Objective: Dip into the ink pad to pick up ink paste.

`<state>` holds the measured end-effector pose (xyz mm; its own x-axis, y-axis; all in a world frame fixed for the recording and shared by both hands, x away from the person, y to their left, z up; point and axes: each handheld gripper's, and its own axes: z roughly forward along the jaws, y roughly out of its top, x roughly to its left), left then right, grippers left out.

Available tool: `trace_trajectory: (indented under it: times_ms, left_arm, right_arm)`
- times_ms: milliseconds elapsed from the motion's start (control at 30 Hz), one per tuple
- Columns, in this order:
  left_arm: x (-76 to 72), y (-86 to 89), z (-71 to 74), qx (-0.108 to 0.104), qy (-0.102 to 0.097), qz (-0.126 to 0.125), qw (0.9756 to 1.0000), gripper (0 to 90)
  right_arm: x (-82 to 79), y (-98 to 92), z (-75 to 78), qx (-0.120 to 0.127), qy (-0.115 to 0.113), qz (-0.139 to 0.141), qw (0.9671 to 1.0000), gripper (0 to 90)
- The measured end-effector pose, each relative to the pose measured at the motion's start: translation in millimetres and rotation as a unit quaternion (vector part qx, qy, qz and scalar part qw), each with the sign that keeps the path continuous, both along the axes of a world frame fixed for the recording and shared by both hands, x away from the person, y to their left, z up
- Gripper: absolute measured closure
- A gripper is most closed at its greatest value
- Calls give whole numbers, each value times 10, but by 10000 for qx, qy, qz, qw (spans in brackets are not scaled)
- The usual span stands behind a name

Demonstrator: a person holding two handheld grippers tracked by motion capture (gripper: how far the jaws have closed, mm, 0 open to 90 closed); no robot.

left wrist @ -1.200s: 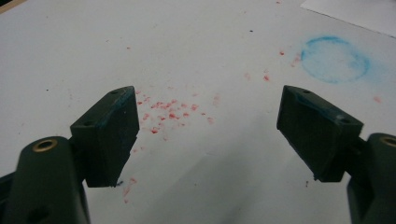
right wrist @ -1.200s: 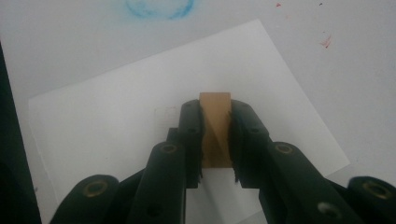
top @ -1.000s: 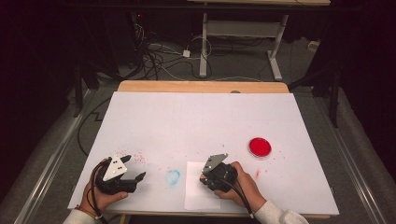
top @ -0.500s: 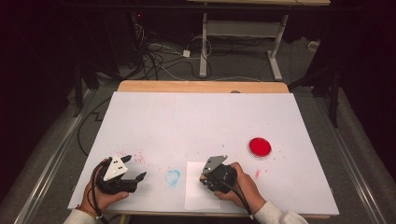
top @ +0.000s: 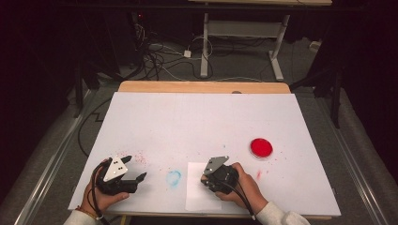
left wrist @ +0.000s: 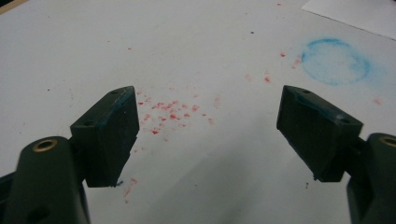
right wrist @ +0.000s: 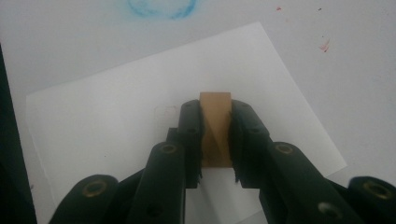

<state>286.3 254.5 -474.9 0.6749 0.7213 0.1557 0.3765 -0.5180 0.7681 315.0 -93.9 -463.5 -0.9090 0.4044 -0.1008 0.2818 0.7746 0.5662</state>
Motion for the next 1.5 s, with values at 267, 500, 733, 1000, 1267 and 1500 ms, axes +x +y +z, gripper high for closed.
trace_trajectory:
  times_ms: [267,500,733,1000,1267,1500]
  left_arm:
    - [0,10,0,7,-7,-15,10000,203]
    - [0,12,-2,3,3,-6,10000,203]
    - [2,10,3,-11,-3,3,10000,203]
    - [6,13,-4,-31,12,-1,10000,203]
    - [23,33,-20,-54,43,-2,10000,203]
    - [44,38,-39,-35,73,-25,10000,207]
  right_arm:
    - [0,-41,68,60,-216,-35,9997,758]
    - [8,-154,254,398,-260,-123,9988,758]
    - [20,-272,390,630,-387,-258,9969,757]
    - [21,-333,466,667,-469,-311,9962,757]
    - [35,-349,497,680,-508,-324,9959,757]
    - [59,-380,523,707,-539,-374,9953,758]
